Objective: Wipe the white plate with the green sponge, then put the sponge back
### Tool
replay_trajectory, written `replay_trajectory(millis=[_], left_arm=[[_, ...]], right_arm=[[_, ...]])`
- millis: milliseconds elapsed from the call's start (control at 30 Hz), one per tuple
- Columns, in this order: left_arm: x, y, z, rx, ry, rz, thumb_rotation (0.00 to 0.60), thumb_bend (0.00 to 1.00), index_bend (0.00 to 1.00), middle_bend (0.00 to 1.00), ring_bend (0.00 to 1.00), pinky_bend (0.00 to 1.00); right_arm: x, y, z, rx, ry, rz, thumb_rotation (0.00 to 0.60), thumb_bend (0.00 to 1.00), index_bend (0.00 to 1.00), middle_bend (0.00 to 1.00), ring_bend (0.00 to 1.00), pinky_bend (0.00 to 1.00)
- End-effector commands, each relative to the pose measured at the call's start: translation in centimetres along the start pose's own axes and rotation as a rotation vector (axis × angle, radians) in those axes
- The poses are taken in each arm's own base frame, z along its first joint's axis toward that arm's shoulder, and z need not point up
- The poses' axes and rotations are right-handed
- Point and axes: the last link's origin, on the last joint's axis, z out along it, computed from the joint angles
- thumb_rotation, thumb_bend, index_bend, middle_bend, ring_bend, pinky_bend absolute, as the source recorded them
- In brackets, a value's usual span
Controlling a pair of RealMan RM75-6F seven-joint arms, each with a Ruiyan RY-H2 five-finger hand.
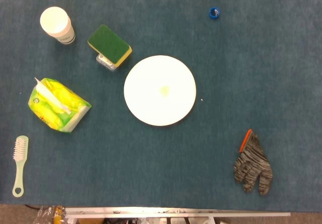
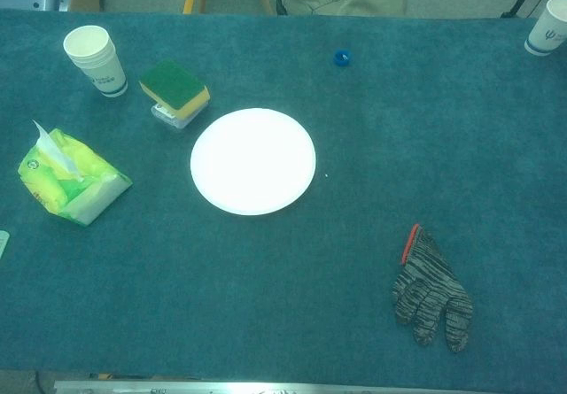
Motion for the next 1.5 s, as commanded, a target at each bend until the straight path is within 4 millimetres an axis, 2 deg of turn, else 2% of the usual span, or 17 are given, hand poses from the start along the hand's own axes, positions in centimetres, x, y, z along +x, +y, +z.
replay_trajectory(millis=[33, 500, 733, 933, 1067, 1167, 1500], left_arm=[[0.0, 0.0, 0.0, 0.000, -0.001, 0.000, 0.600, 0.22, 0.10, 0.04, 0.00, 0.08], [0.0, 0.0, 0.3, -0.025, -0.012, -0.008, 0.600, 0.21, 0.10, 0.04, 0.00, 0.08], [0.8, 1.1, 1.4, -0.103, -0.022, -0.018, 0.600, 0.21, 0.10, 0.04, 0.00, 0.08], [1.7, 3.4, 3.2, -0.232, -0.034, -0.044, 0.600, 0.21, 0.11, 0.05, 0.00, 0.08], [1.8, 4.2, 4.0, -0.269, -0.050, -0.068, 0.600, 0.21, 0.11, 0.06, 0.00, 0.08], [1.8, 6.6, 6.2, -0.368, -0.076, -0.077, 0.600, 0.21, 0.11, 0.06, 0.00, 0.08], [1.7, 12.1, 9.6, -0.541, -0.121, -0.023, 0.600, 0.21, 0.11, 0.05, 0.00, 0.08]], right_arm=[[0.0, 0.0, 0.0, 0.001, -0.001, -0.001, 0.600, 0.20, 0.00, 0.02, 0.00, 0.21], [0.1, -0.1, -0.2, 0.004, -0.001, -0.006, 0.600, 0.20, 0.00, 0.02, 0.00, 0.21], [0.0, 0.0, 0.0, -0.001, -0.001, -0.009, 0.600, 0.20, 0.00, 0.02, 0.00, 0.21], [-0.1, -0.3, 0.5, 0.012, -0.004, -0.010, 0.600, 0.20, 0.00, 0.02, 0.00, 0.21], [-0.2, -0.3, 0.7, 0.011, -0.006, -0.008, 0.600, 0.20, 0.00, 0.02, 0.00, 0.21], [-0.3, -0.5, 1.0, 0.013, -0.011, -0.006, 0.600, 0.20, 0.00, 0.02, 0.00, 0.21], [0.2, -0.8, 1.5, 0.010, -0.006, 0.002, 0.600, 0.20, 0.00, 0.02, 0.00, 0.21]])
